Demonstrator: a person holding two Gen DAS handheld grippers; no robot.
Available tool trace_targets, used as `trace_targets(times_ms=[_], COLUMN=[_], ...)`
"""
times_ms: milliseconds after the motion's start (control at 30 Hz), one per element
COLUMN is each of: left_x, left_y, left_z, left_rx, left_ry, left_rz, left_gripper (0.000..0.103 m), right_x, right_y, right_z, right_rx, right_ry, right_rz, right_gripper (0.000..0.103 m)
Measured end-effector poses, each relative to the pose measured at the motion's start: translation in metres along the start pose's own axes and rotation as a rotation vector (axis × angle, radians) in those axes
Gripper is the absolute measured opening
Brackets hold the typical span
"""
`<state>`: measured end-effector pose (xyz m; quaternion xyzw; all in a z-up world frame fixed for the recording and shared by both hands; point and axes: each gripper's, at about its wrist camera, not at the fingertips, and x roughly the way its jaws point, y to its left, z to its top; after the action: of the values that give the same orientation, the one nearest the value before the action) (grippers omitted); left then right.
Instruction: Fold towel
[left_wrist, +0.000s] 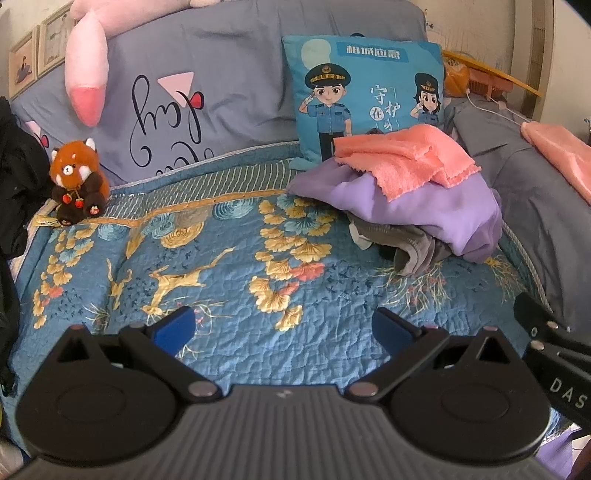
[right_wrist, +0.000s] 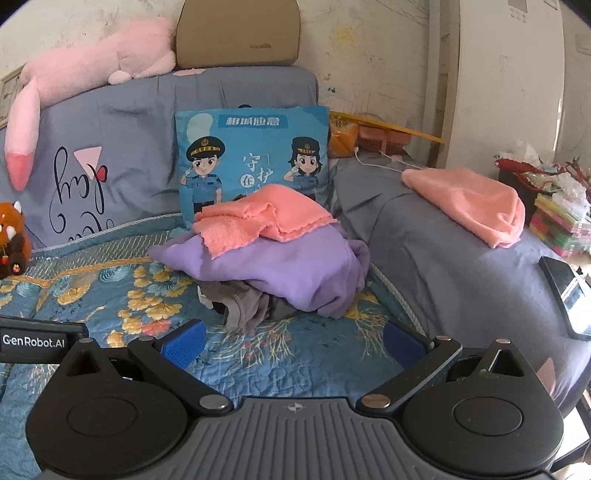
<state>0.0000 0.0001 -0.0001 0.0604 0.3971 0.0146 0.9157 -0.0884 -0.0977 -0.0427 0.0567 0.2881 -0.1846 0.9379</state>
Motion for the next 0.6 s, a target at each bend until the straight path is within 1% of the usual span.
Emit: trace_targets(times_ms=[333,433,600], left_x=[0.002,0.0,-0.001], left_y=[0.002,0.001,0.001], left_z=[-0.001,-0.004,-0.005], left_rx=[-0.001,-0.003,-0.004], left_ry=[0.01,0.005,0.004], left_rz=[-0.001,-0.016,-0.016], left_gripper=[0.103,0.103,0.103], right_x=[0.003,0.006,0.011], right_y=[-0.001,-0.001,-0.001], right_z=[-0.002,-0.002,-0.003], right_rx=[-0.014,-0.014,-0.014], right_ry=[0.036,0.051,0.075], right_rz=[-0.022,-0.026,-0.032], right_gripper=[0.103,0.103,0.103])
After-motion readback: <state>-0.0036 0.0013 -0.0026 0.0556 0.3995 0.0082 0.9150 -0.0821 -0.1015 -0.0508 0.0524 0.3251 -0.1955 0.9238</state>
